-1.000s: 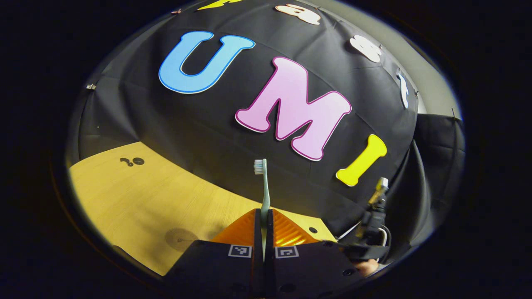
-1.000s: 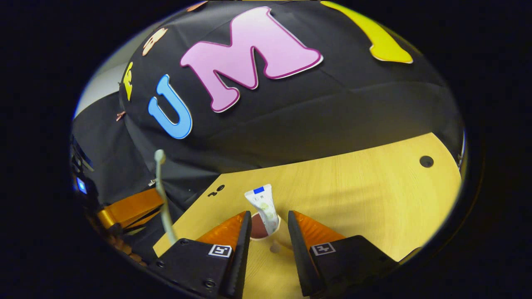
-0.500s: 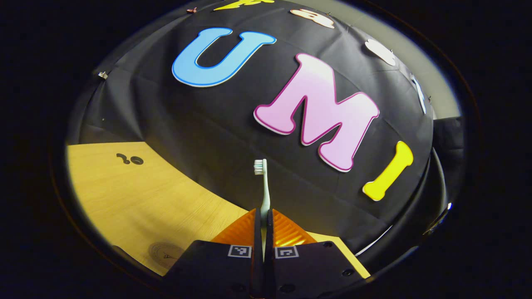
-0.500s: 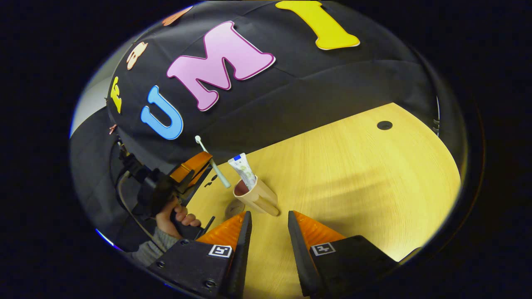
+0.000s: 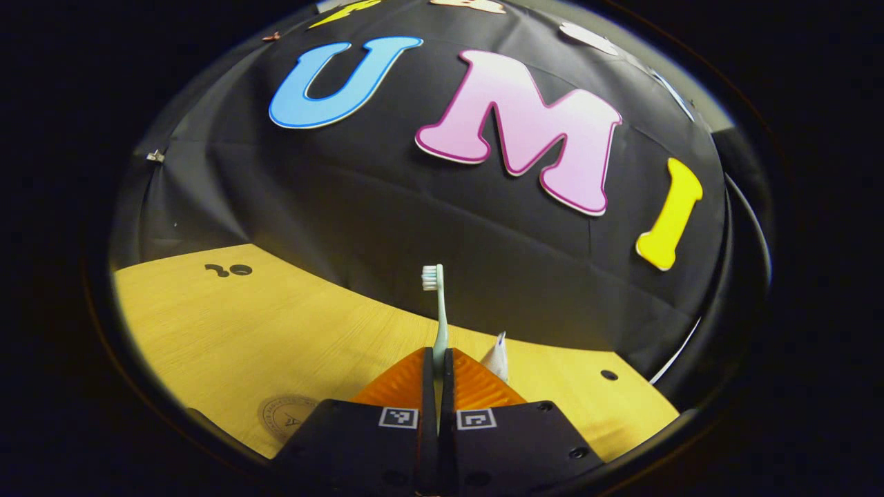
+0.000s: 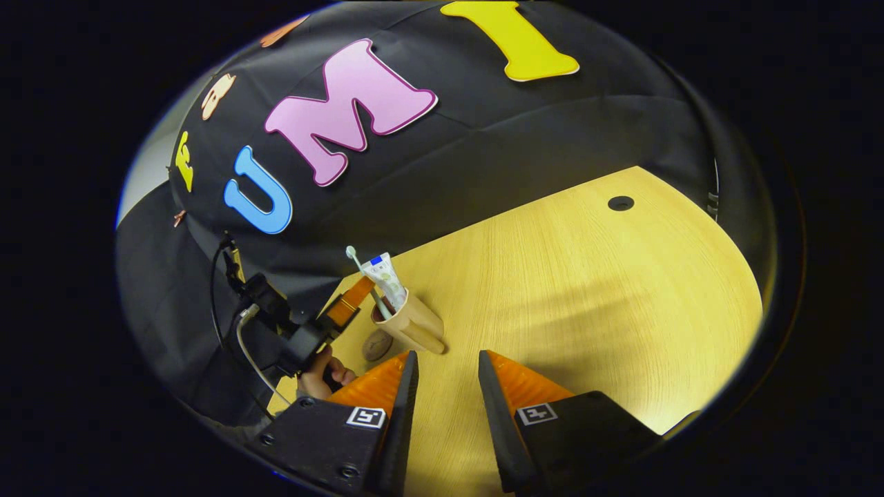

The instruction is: Put the toothbrush and toothpaste on the desktop into the cup, then pick up the cup and place it on the coaster on the desktop.

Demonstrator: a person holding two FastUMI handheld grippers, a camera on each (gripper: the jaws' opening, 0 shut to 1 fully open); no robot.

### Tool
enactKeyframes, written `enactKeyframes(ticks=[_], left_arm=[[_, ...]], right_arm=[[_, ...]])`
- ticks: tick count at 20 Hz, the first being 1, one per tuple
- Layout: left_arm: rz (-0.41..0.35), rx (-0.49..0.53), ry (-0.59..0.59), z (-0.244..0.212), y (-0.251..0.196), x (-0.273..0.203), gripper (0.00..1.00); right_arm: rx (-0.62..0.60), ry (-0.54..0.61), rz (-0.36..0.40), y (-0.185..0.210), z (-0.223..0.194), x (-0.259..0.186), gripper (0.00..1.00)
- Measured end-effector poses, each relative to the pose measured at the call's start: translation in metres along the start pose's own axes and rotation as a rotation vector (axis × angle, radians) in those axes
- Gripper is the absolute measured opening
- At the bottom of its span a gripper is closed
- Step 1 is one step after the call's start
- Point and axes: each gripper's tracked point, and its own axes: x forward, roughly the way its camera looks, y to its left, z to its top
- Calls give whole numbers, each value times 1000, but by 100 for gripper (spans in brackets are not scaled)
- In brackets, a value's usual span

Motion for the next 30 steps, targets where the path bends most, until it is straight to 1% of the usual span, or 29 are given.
enactKeyframes(ticks=[3,5,7,8,9,10,11,12,13,17,21,22,23,25,28,30], left_arm=[[13,20,-13,-6,1,-3,6],[16,34,0,-12,1,-6,11],[10,46,12,-17,3,-9,23],[7,48,23,-20,5,-14,34],[11,49,33,-21,8,-19,29],[17,48,42,-21,12,-25,38],[18,44,51,-19,17,-35,50],[19,39,57,-16,20,-45,65],[22,37,66,-11,26,-61,57],[44,44,108,4,52,-131,60],[90,87,169,8,82,-200,60],[104,93,179,10,89,-214,60],[118,96,185,12,95,-227,60],[143,95,198,14,104,-250,60],[175,81,217,10,117,-280,60],[191,65,236,4,125,-294,60]], right_arm=[[-15,15,-2,2,-5,2,54],[-30,24,-6,2,-7,5,54],[-48,47,-15,4,-10,10,54],[-62,58,-11,6,-9,13,54],[-81,66,-9,7,-7,12,54],[-104,87,-13,7,-4,15,54],[-124,123,-16,9,-4,20,54],[-141,145,-12,13,-1,23,54],[-164,163,-10,14,2,26,54],[-260,229,9,34,17,49,54],[-420,327,27,49,11,70,54],[-464,356,33,51,6,77,43],[-507,379,38,54,0,85,54],[-581,431,34,54,-10,96,54],[-680,496,20,49,-27,119,57],[-712,525,18,51,-34,132,57]])
